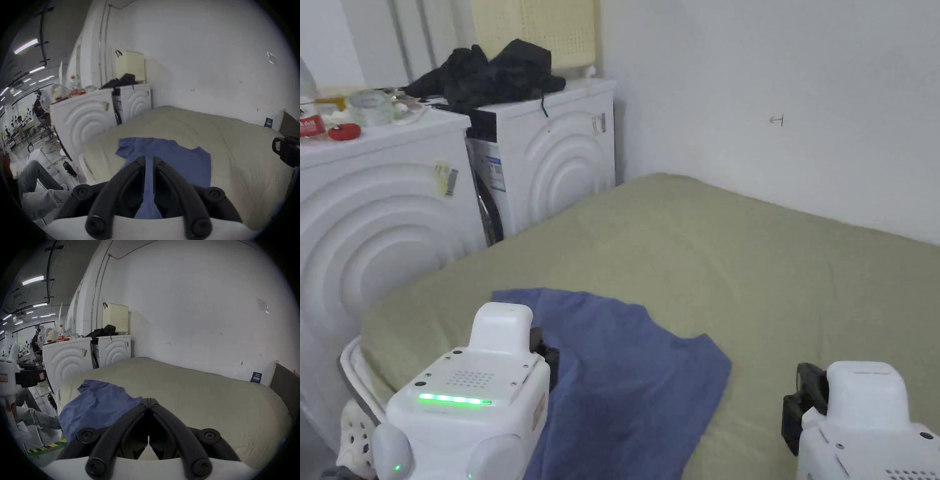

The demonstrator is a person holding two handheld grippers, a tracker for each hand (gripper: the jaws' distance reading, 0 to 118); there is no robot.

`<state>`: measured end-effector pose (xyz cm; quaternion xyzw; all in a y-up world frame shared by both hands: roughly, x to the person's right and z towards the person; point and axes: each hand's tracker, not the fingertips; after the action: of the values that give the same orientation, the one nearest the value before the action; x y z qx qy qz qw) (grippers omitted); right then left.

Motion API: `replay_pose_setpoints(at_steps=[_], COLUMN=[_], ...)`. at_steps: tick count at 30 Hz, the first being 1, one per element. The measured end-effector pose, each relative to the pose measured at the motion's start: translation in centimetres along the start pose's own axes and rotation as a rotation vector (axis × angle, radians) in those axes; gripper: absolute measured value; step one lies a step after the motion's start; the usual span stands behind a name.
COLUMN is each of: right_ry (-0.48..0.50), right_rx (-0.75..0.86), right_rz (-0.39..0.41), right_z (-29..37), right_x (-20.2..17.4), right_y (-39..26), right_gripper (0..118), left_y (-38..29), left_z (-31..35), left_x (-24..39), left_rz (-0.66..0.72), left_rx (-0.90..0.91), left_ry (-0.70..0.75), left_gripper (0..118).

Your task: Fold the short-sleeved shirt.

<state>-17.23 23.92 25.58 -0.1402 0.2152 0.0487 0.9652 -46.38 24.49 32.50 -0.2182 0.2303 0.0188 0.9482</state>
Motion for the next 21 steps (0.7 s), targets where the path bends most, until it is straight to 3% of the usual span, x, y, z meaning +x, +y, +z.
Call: replay_pose_setpoints(at_steps=[7,11,12,15,20,21], right_ry=[-0.008,-0.013,-0.011,-0.018,-0.019,-0.019], right_rx=[-0.103,-0.142,-0.153,-0.171,-0.193,-0.196], right_rz=[-0.011,-0.01,-0.008,-0.013,-0.052,-0.05], right_z=[-3.2,-4.2,-4.4,-4.7,-3.7,-3.3], right_x=[1.8,2.8,3.0,3.5,4.0,4.1], right_y=[-3.5,-5.0,-5.3,-6.0,-6.6,-6.7], right_gripper=[0,0,0,0,0,0], left_y=[-2.3,-3.7,-3.9,-4.5,-5.8,-6.3], left_z=[-13.3,-17.3,-17.8,-19.7,-22.0,-22.5], left_x=[4.5,6.5,6.9,7.7,9.0,9.2], left_rz=[0.026,-0.046,-0.094,-0.128,-0.155,-0.167], left_rx=[-0.304,-0.4,-0.425,-0.54,-0.587,-0.623], left_ry=[-0.169,-0.208,-0.229,-0.313,-0.267,-0.256], left_gripper=[12,13,19,115,118,112])
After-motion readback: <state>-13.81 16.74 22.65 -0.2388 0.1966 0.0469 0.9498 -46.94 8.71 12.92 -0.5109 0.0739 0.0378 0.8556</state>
